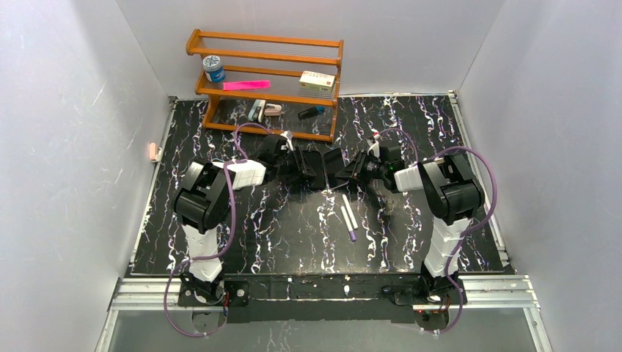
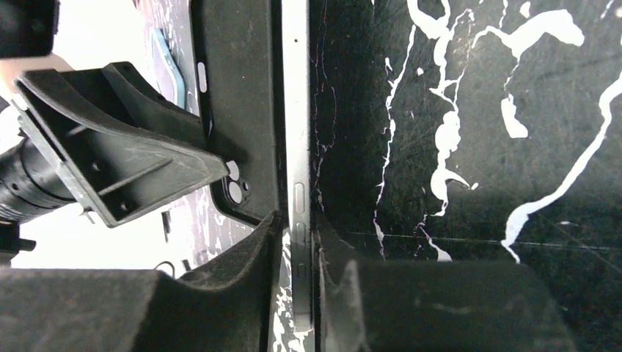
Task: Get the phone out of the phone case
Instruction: Place the phone at the center of the board.
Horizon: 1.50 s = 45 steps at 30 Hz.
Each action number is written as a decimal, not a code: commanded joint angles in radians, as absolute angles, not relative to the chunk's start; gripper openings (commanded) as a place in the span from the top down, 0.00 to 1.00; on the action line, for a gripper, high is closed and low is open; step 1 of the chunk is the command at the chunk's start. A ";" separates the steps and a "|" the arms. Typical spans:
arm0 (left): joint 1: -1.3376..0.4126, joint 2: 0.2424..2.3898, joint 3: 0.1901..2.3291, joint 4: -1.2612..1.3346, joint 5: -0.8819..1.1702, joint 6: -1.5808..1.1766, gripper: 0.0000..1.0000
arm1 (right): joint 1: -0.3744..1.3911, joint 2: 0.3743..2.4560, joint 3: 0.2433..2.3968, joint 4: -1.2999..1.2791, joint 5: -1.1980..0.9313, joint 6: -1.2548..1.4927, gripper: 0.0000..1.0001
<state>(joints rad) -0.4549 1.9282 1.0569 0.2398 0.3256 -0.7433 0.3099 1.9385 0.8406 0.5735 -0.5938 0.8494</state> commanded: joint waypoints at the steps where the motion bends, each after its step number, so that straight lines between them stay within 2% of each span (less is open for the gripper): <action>1: -0.456 1.927 1.080 0.142 0.256 -0.702 0.55 | 0.319 1.957 0.897 0.556 -0.612 0.803 0.68; 4: -0.456 1.919 1.079 0.131 0.234 -0.699 0.49 | 0.325 1.964 0.911 0.530 -0.606 0.785 0.60; 10: -0.446 1.849 1.055 0.096 0.147 -0.675 0.33 | 0.339 1.967 0.931 0.486 -0.573 0.747 0.50; 15: -0.420 1.754 1.008 0.073 0.080 -0.664 0.24 | 0.354 1.952 0.957 0.395 -0.524 0.671 0.44; 21: -0.379 1.578 0.950 -0.021 -0.054 -0.670 0.09 | 0.366 1.923 0.975 0.269 -0.459 0.590 0.21; 25: -0.342 1.471 0.924 -0.120 -0.153 -0.691 0.02 | 0.388 1.903 0.991 0.180 -0.387 0.538 0.10; 30: -0.301 1.344 0.872 -0.179 -0.215 -0.710 0.02 | 0.410 1.878 0.971 0.151 -0.330 0.507 0.01; 37: -0.266 1.307 0.899 -0.325 -0.314 -0.717 0.02 | 0.446 1.867 1.008 0.055 -0.240 0.458 0.01; 45: -0.241 1.262 0.877 -0.365 -0.355 -0.749 0.02 | 0.450 1.796 1.006 -0.024 -0.112 0.423 0.01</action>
